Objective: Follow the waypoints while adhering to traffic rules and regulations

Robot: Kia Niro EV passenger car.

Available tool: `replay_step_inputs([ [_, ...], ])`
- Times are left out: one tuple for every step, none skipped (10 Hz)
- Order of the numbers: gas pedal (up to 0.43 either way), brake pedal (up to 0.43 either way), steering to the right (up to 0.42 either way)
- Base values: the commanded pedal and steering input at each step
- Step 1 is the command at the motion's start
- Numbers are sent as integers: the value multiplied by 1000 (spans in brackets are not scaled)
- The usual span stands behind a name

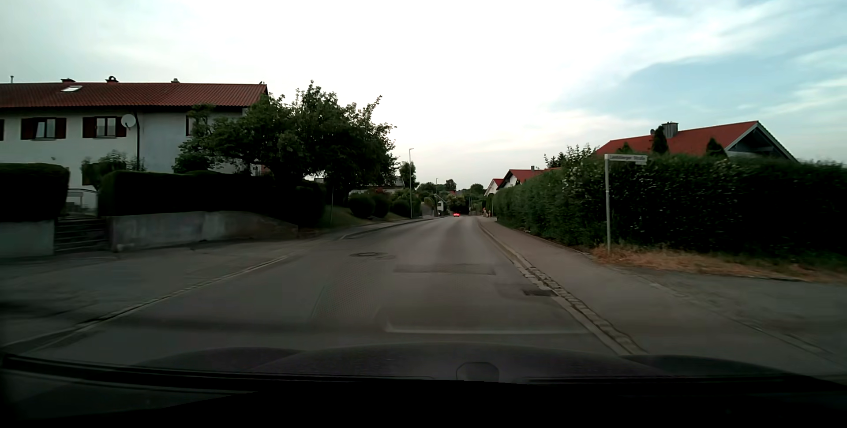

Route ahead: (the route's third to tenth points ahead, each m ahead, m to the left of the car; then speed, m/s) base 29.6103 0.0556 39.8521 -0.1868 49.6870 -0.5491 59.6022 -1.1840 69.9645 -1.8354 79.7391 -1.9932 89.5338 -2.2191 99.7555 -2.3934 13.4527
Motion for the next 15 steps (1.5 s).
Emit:
replay_step_inputs([
  [0, 6, 3],
  [0, 6, 3],
  [0, 6, 5],
  [0, 6, 6],
  [0, 6, 6],
  [0, 6, 8],
  [0, 6, 8],
  [0, 6, 8],
  [0, 6, 8],
  [0, 6, 8],
  [0, 6, 8],
  [0, 6, 8],
  [0, 6, 8],
  [0, 6, 8],
  [0, 6, 8],
])
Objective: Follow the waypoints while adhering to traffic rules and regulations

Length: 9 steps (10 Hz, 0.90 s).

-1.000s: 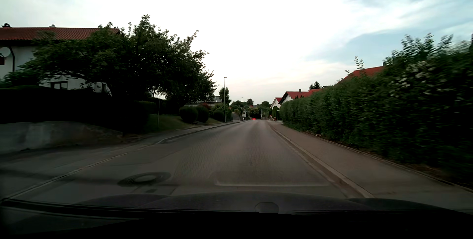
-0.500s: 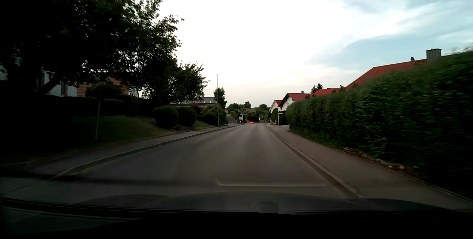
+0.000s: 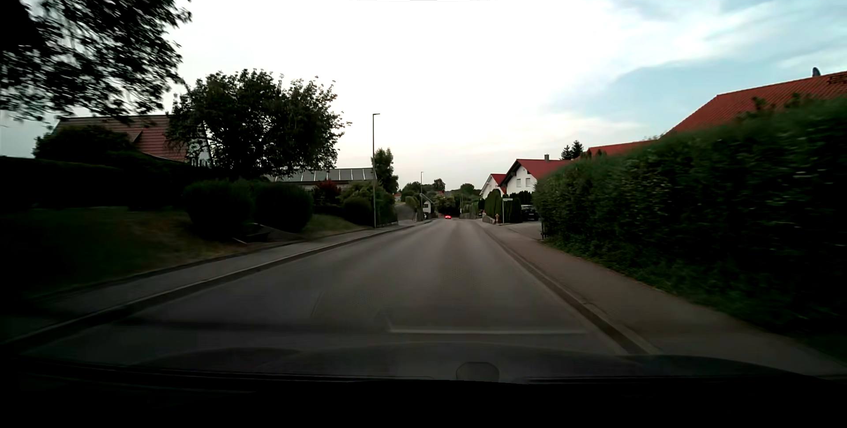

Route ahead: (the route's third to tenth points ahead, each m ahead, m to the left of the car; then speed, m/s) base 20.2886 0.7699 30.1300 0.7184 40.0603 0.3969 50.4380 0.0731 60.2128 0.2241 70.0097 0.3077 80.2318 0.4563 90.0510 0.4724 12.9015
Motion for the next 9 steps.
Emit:
replay_step_inputs([
  [0, 6, 8],
  [28, 6, 8],
  [59, 6, 8],
  [59, 6, 8],
  [59, 6, 8],
  [59, 6, 8],
  [59, 6, 8],
  [59, 6, 7],
  [59, 6, 8],
])
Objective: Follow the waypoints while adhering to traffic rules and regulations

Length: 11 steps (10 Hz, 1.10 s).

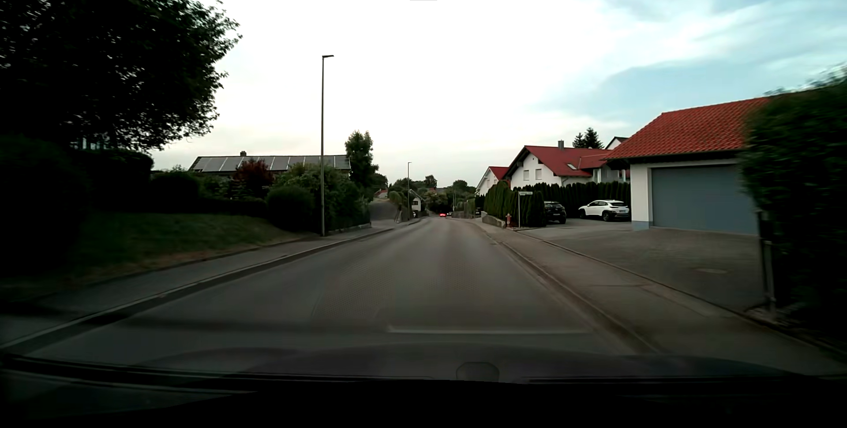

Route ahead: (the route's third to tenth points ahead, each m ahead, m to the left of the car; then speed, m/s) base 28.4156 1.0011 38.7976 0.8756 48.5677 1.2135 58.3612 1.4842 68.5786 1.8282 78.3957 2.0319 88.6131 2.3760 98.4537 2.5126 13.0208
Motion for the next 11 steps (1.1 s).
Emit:
replay_step_inputs([
  [59, 6, 8],
  [59, 6, 8],
  [47, 6, 8],
  [39, 6, 8],
  [39, 6, 8],
  [28, 6, 8],
  [28, 6, 7],
  [20, 6, 7],
  [0, 6, 6],
  [0, 6, 6],
  [0, 6, 6],
])
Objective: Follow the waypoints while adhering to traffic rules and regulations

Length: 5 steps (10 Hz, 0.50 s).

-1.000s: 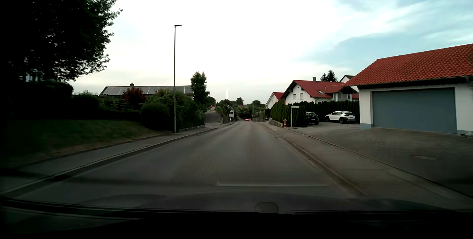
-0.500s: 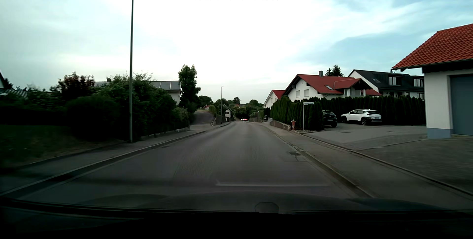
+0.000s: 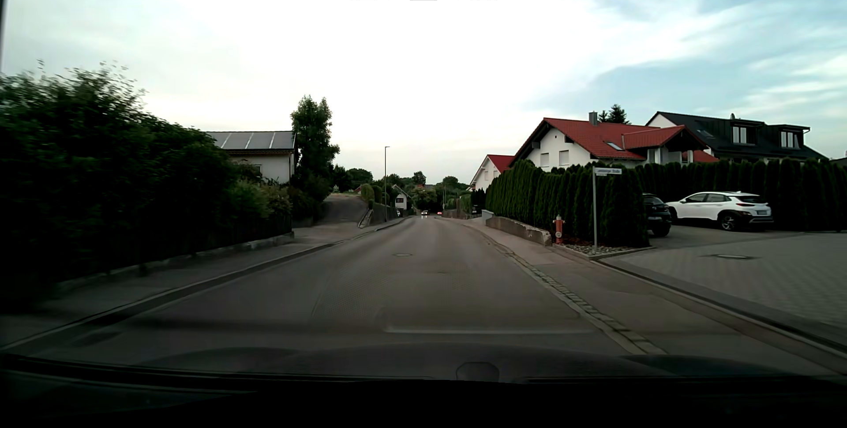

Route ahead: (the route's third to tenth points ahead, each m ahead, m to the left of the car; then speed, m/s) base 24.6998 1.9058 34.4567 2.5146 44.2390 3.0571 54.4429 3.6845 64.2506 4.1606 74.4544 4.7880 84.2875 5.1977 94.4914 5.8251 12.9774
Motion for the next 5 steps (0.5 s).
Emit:
replay_step_inputs([
  [0, 6, 5],
  [0, 6, 3],
  [0, 6, 0],
  [0, 6, -2],
  [0, 6, -4],
])
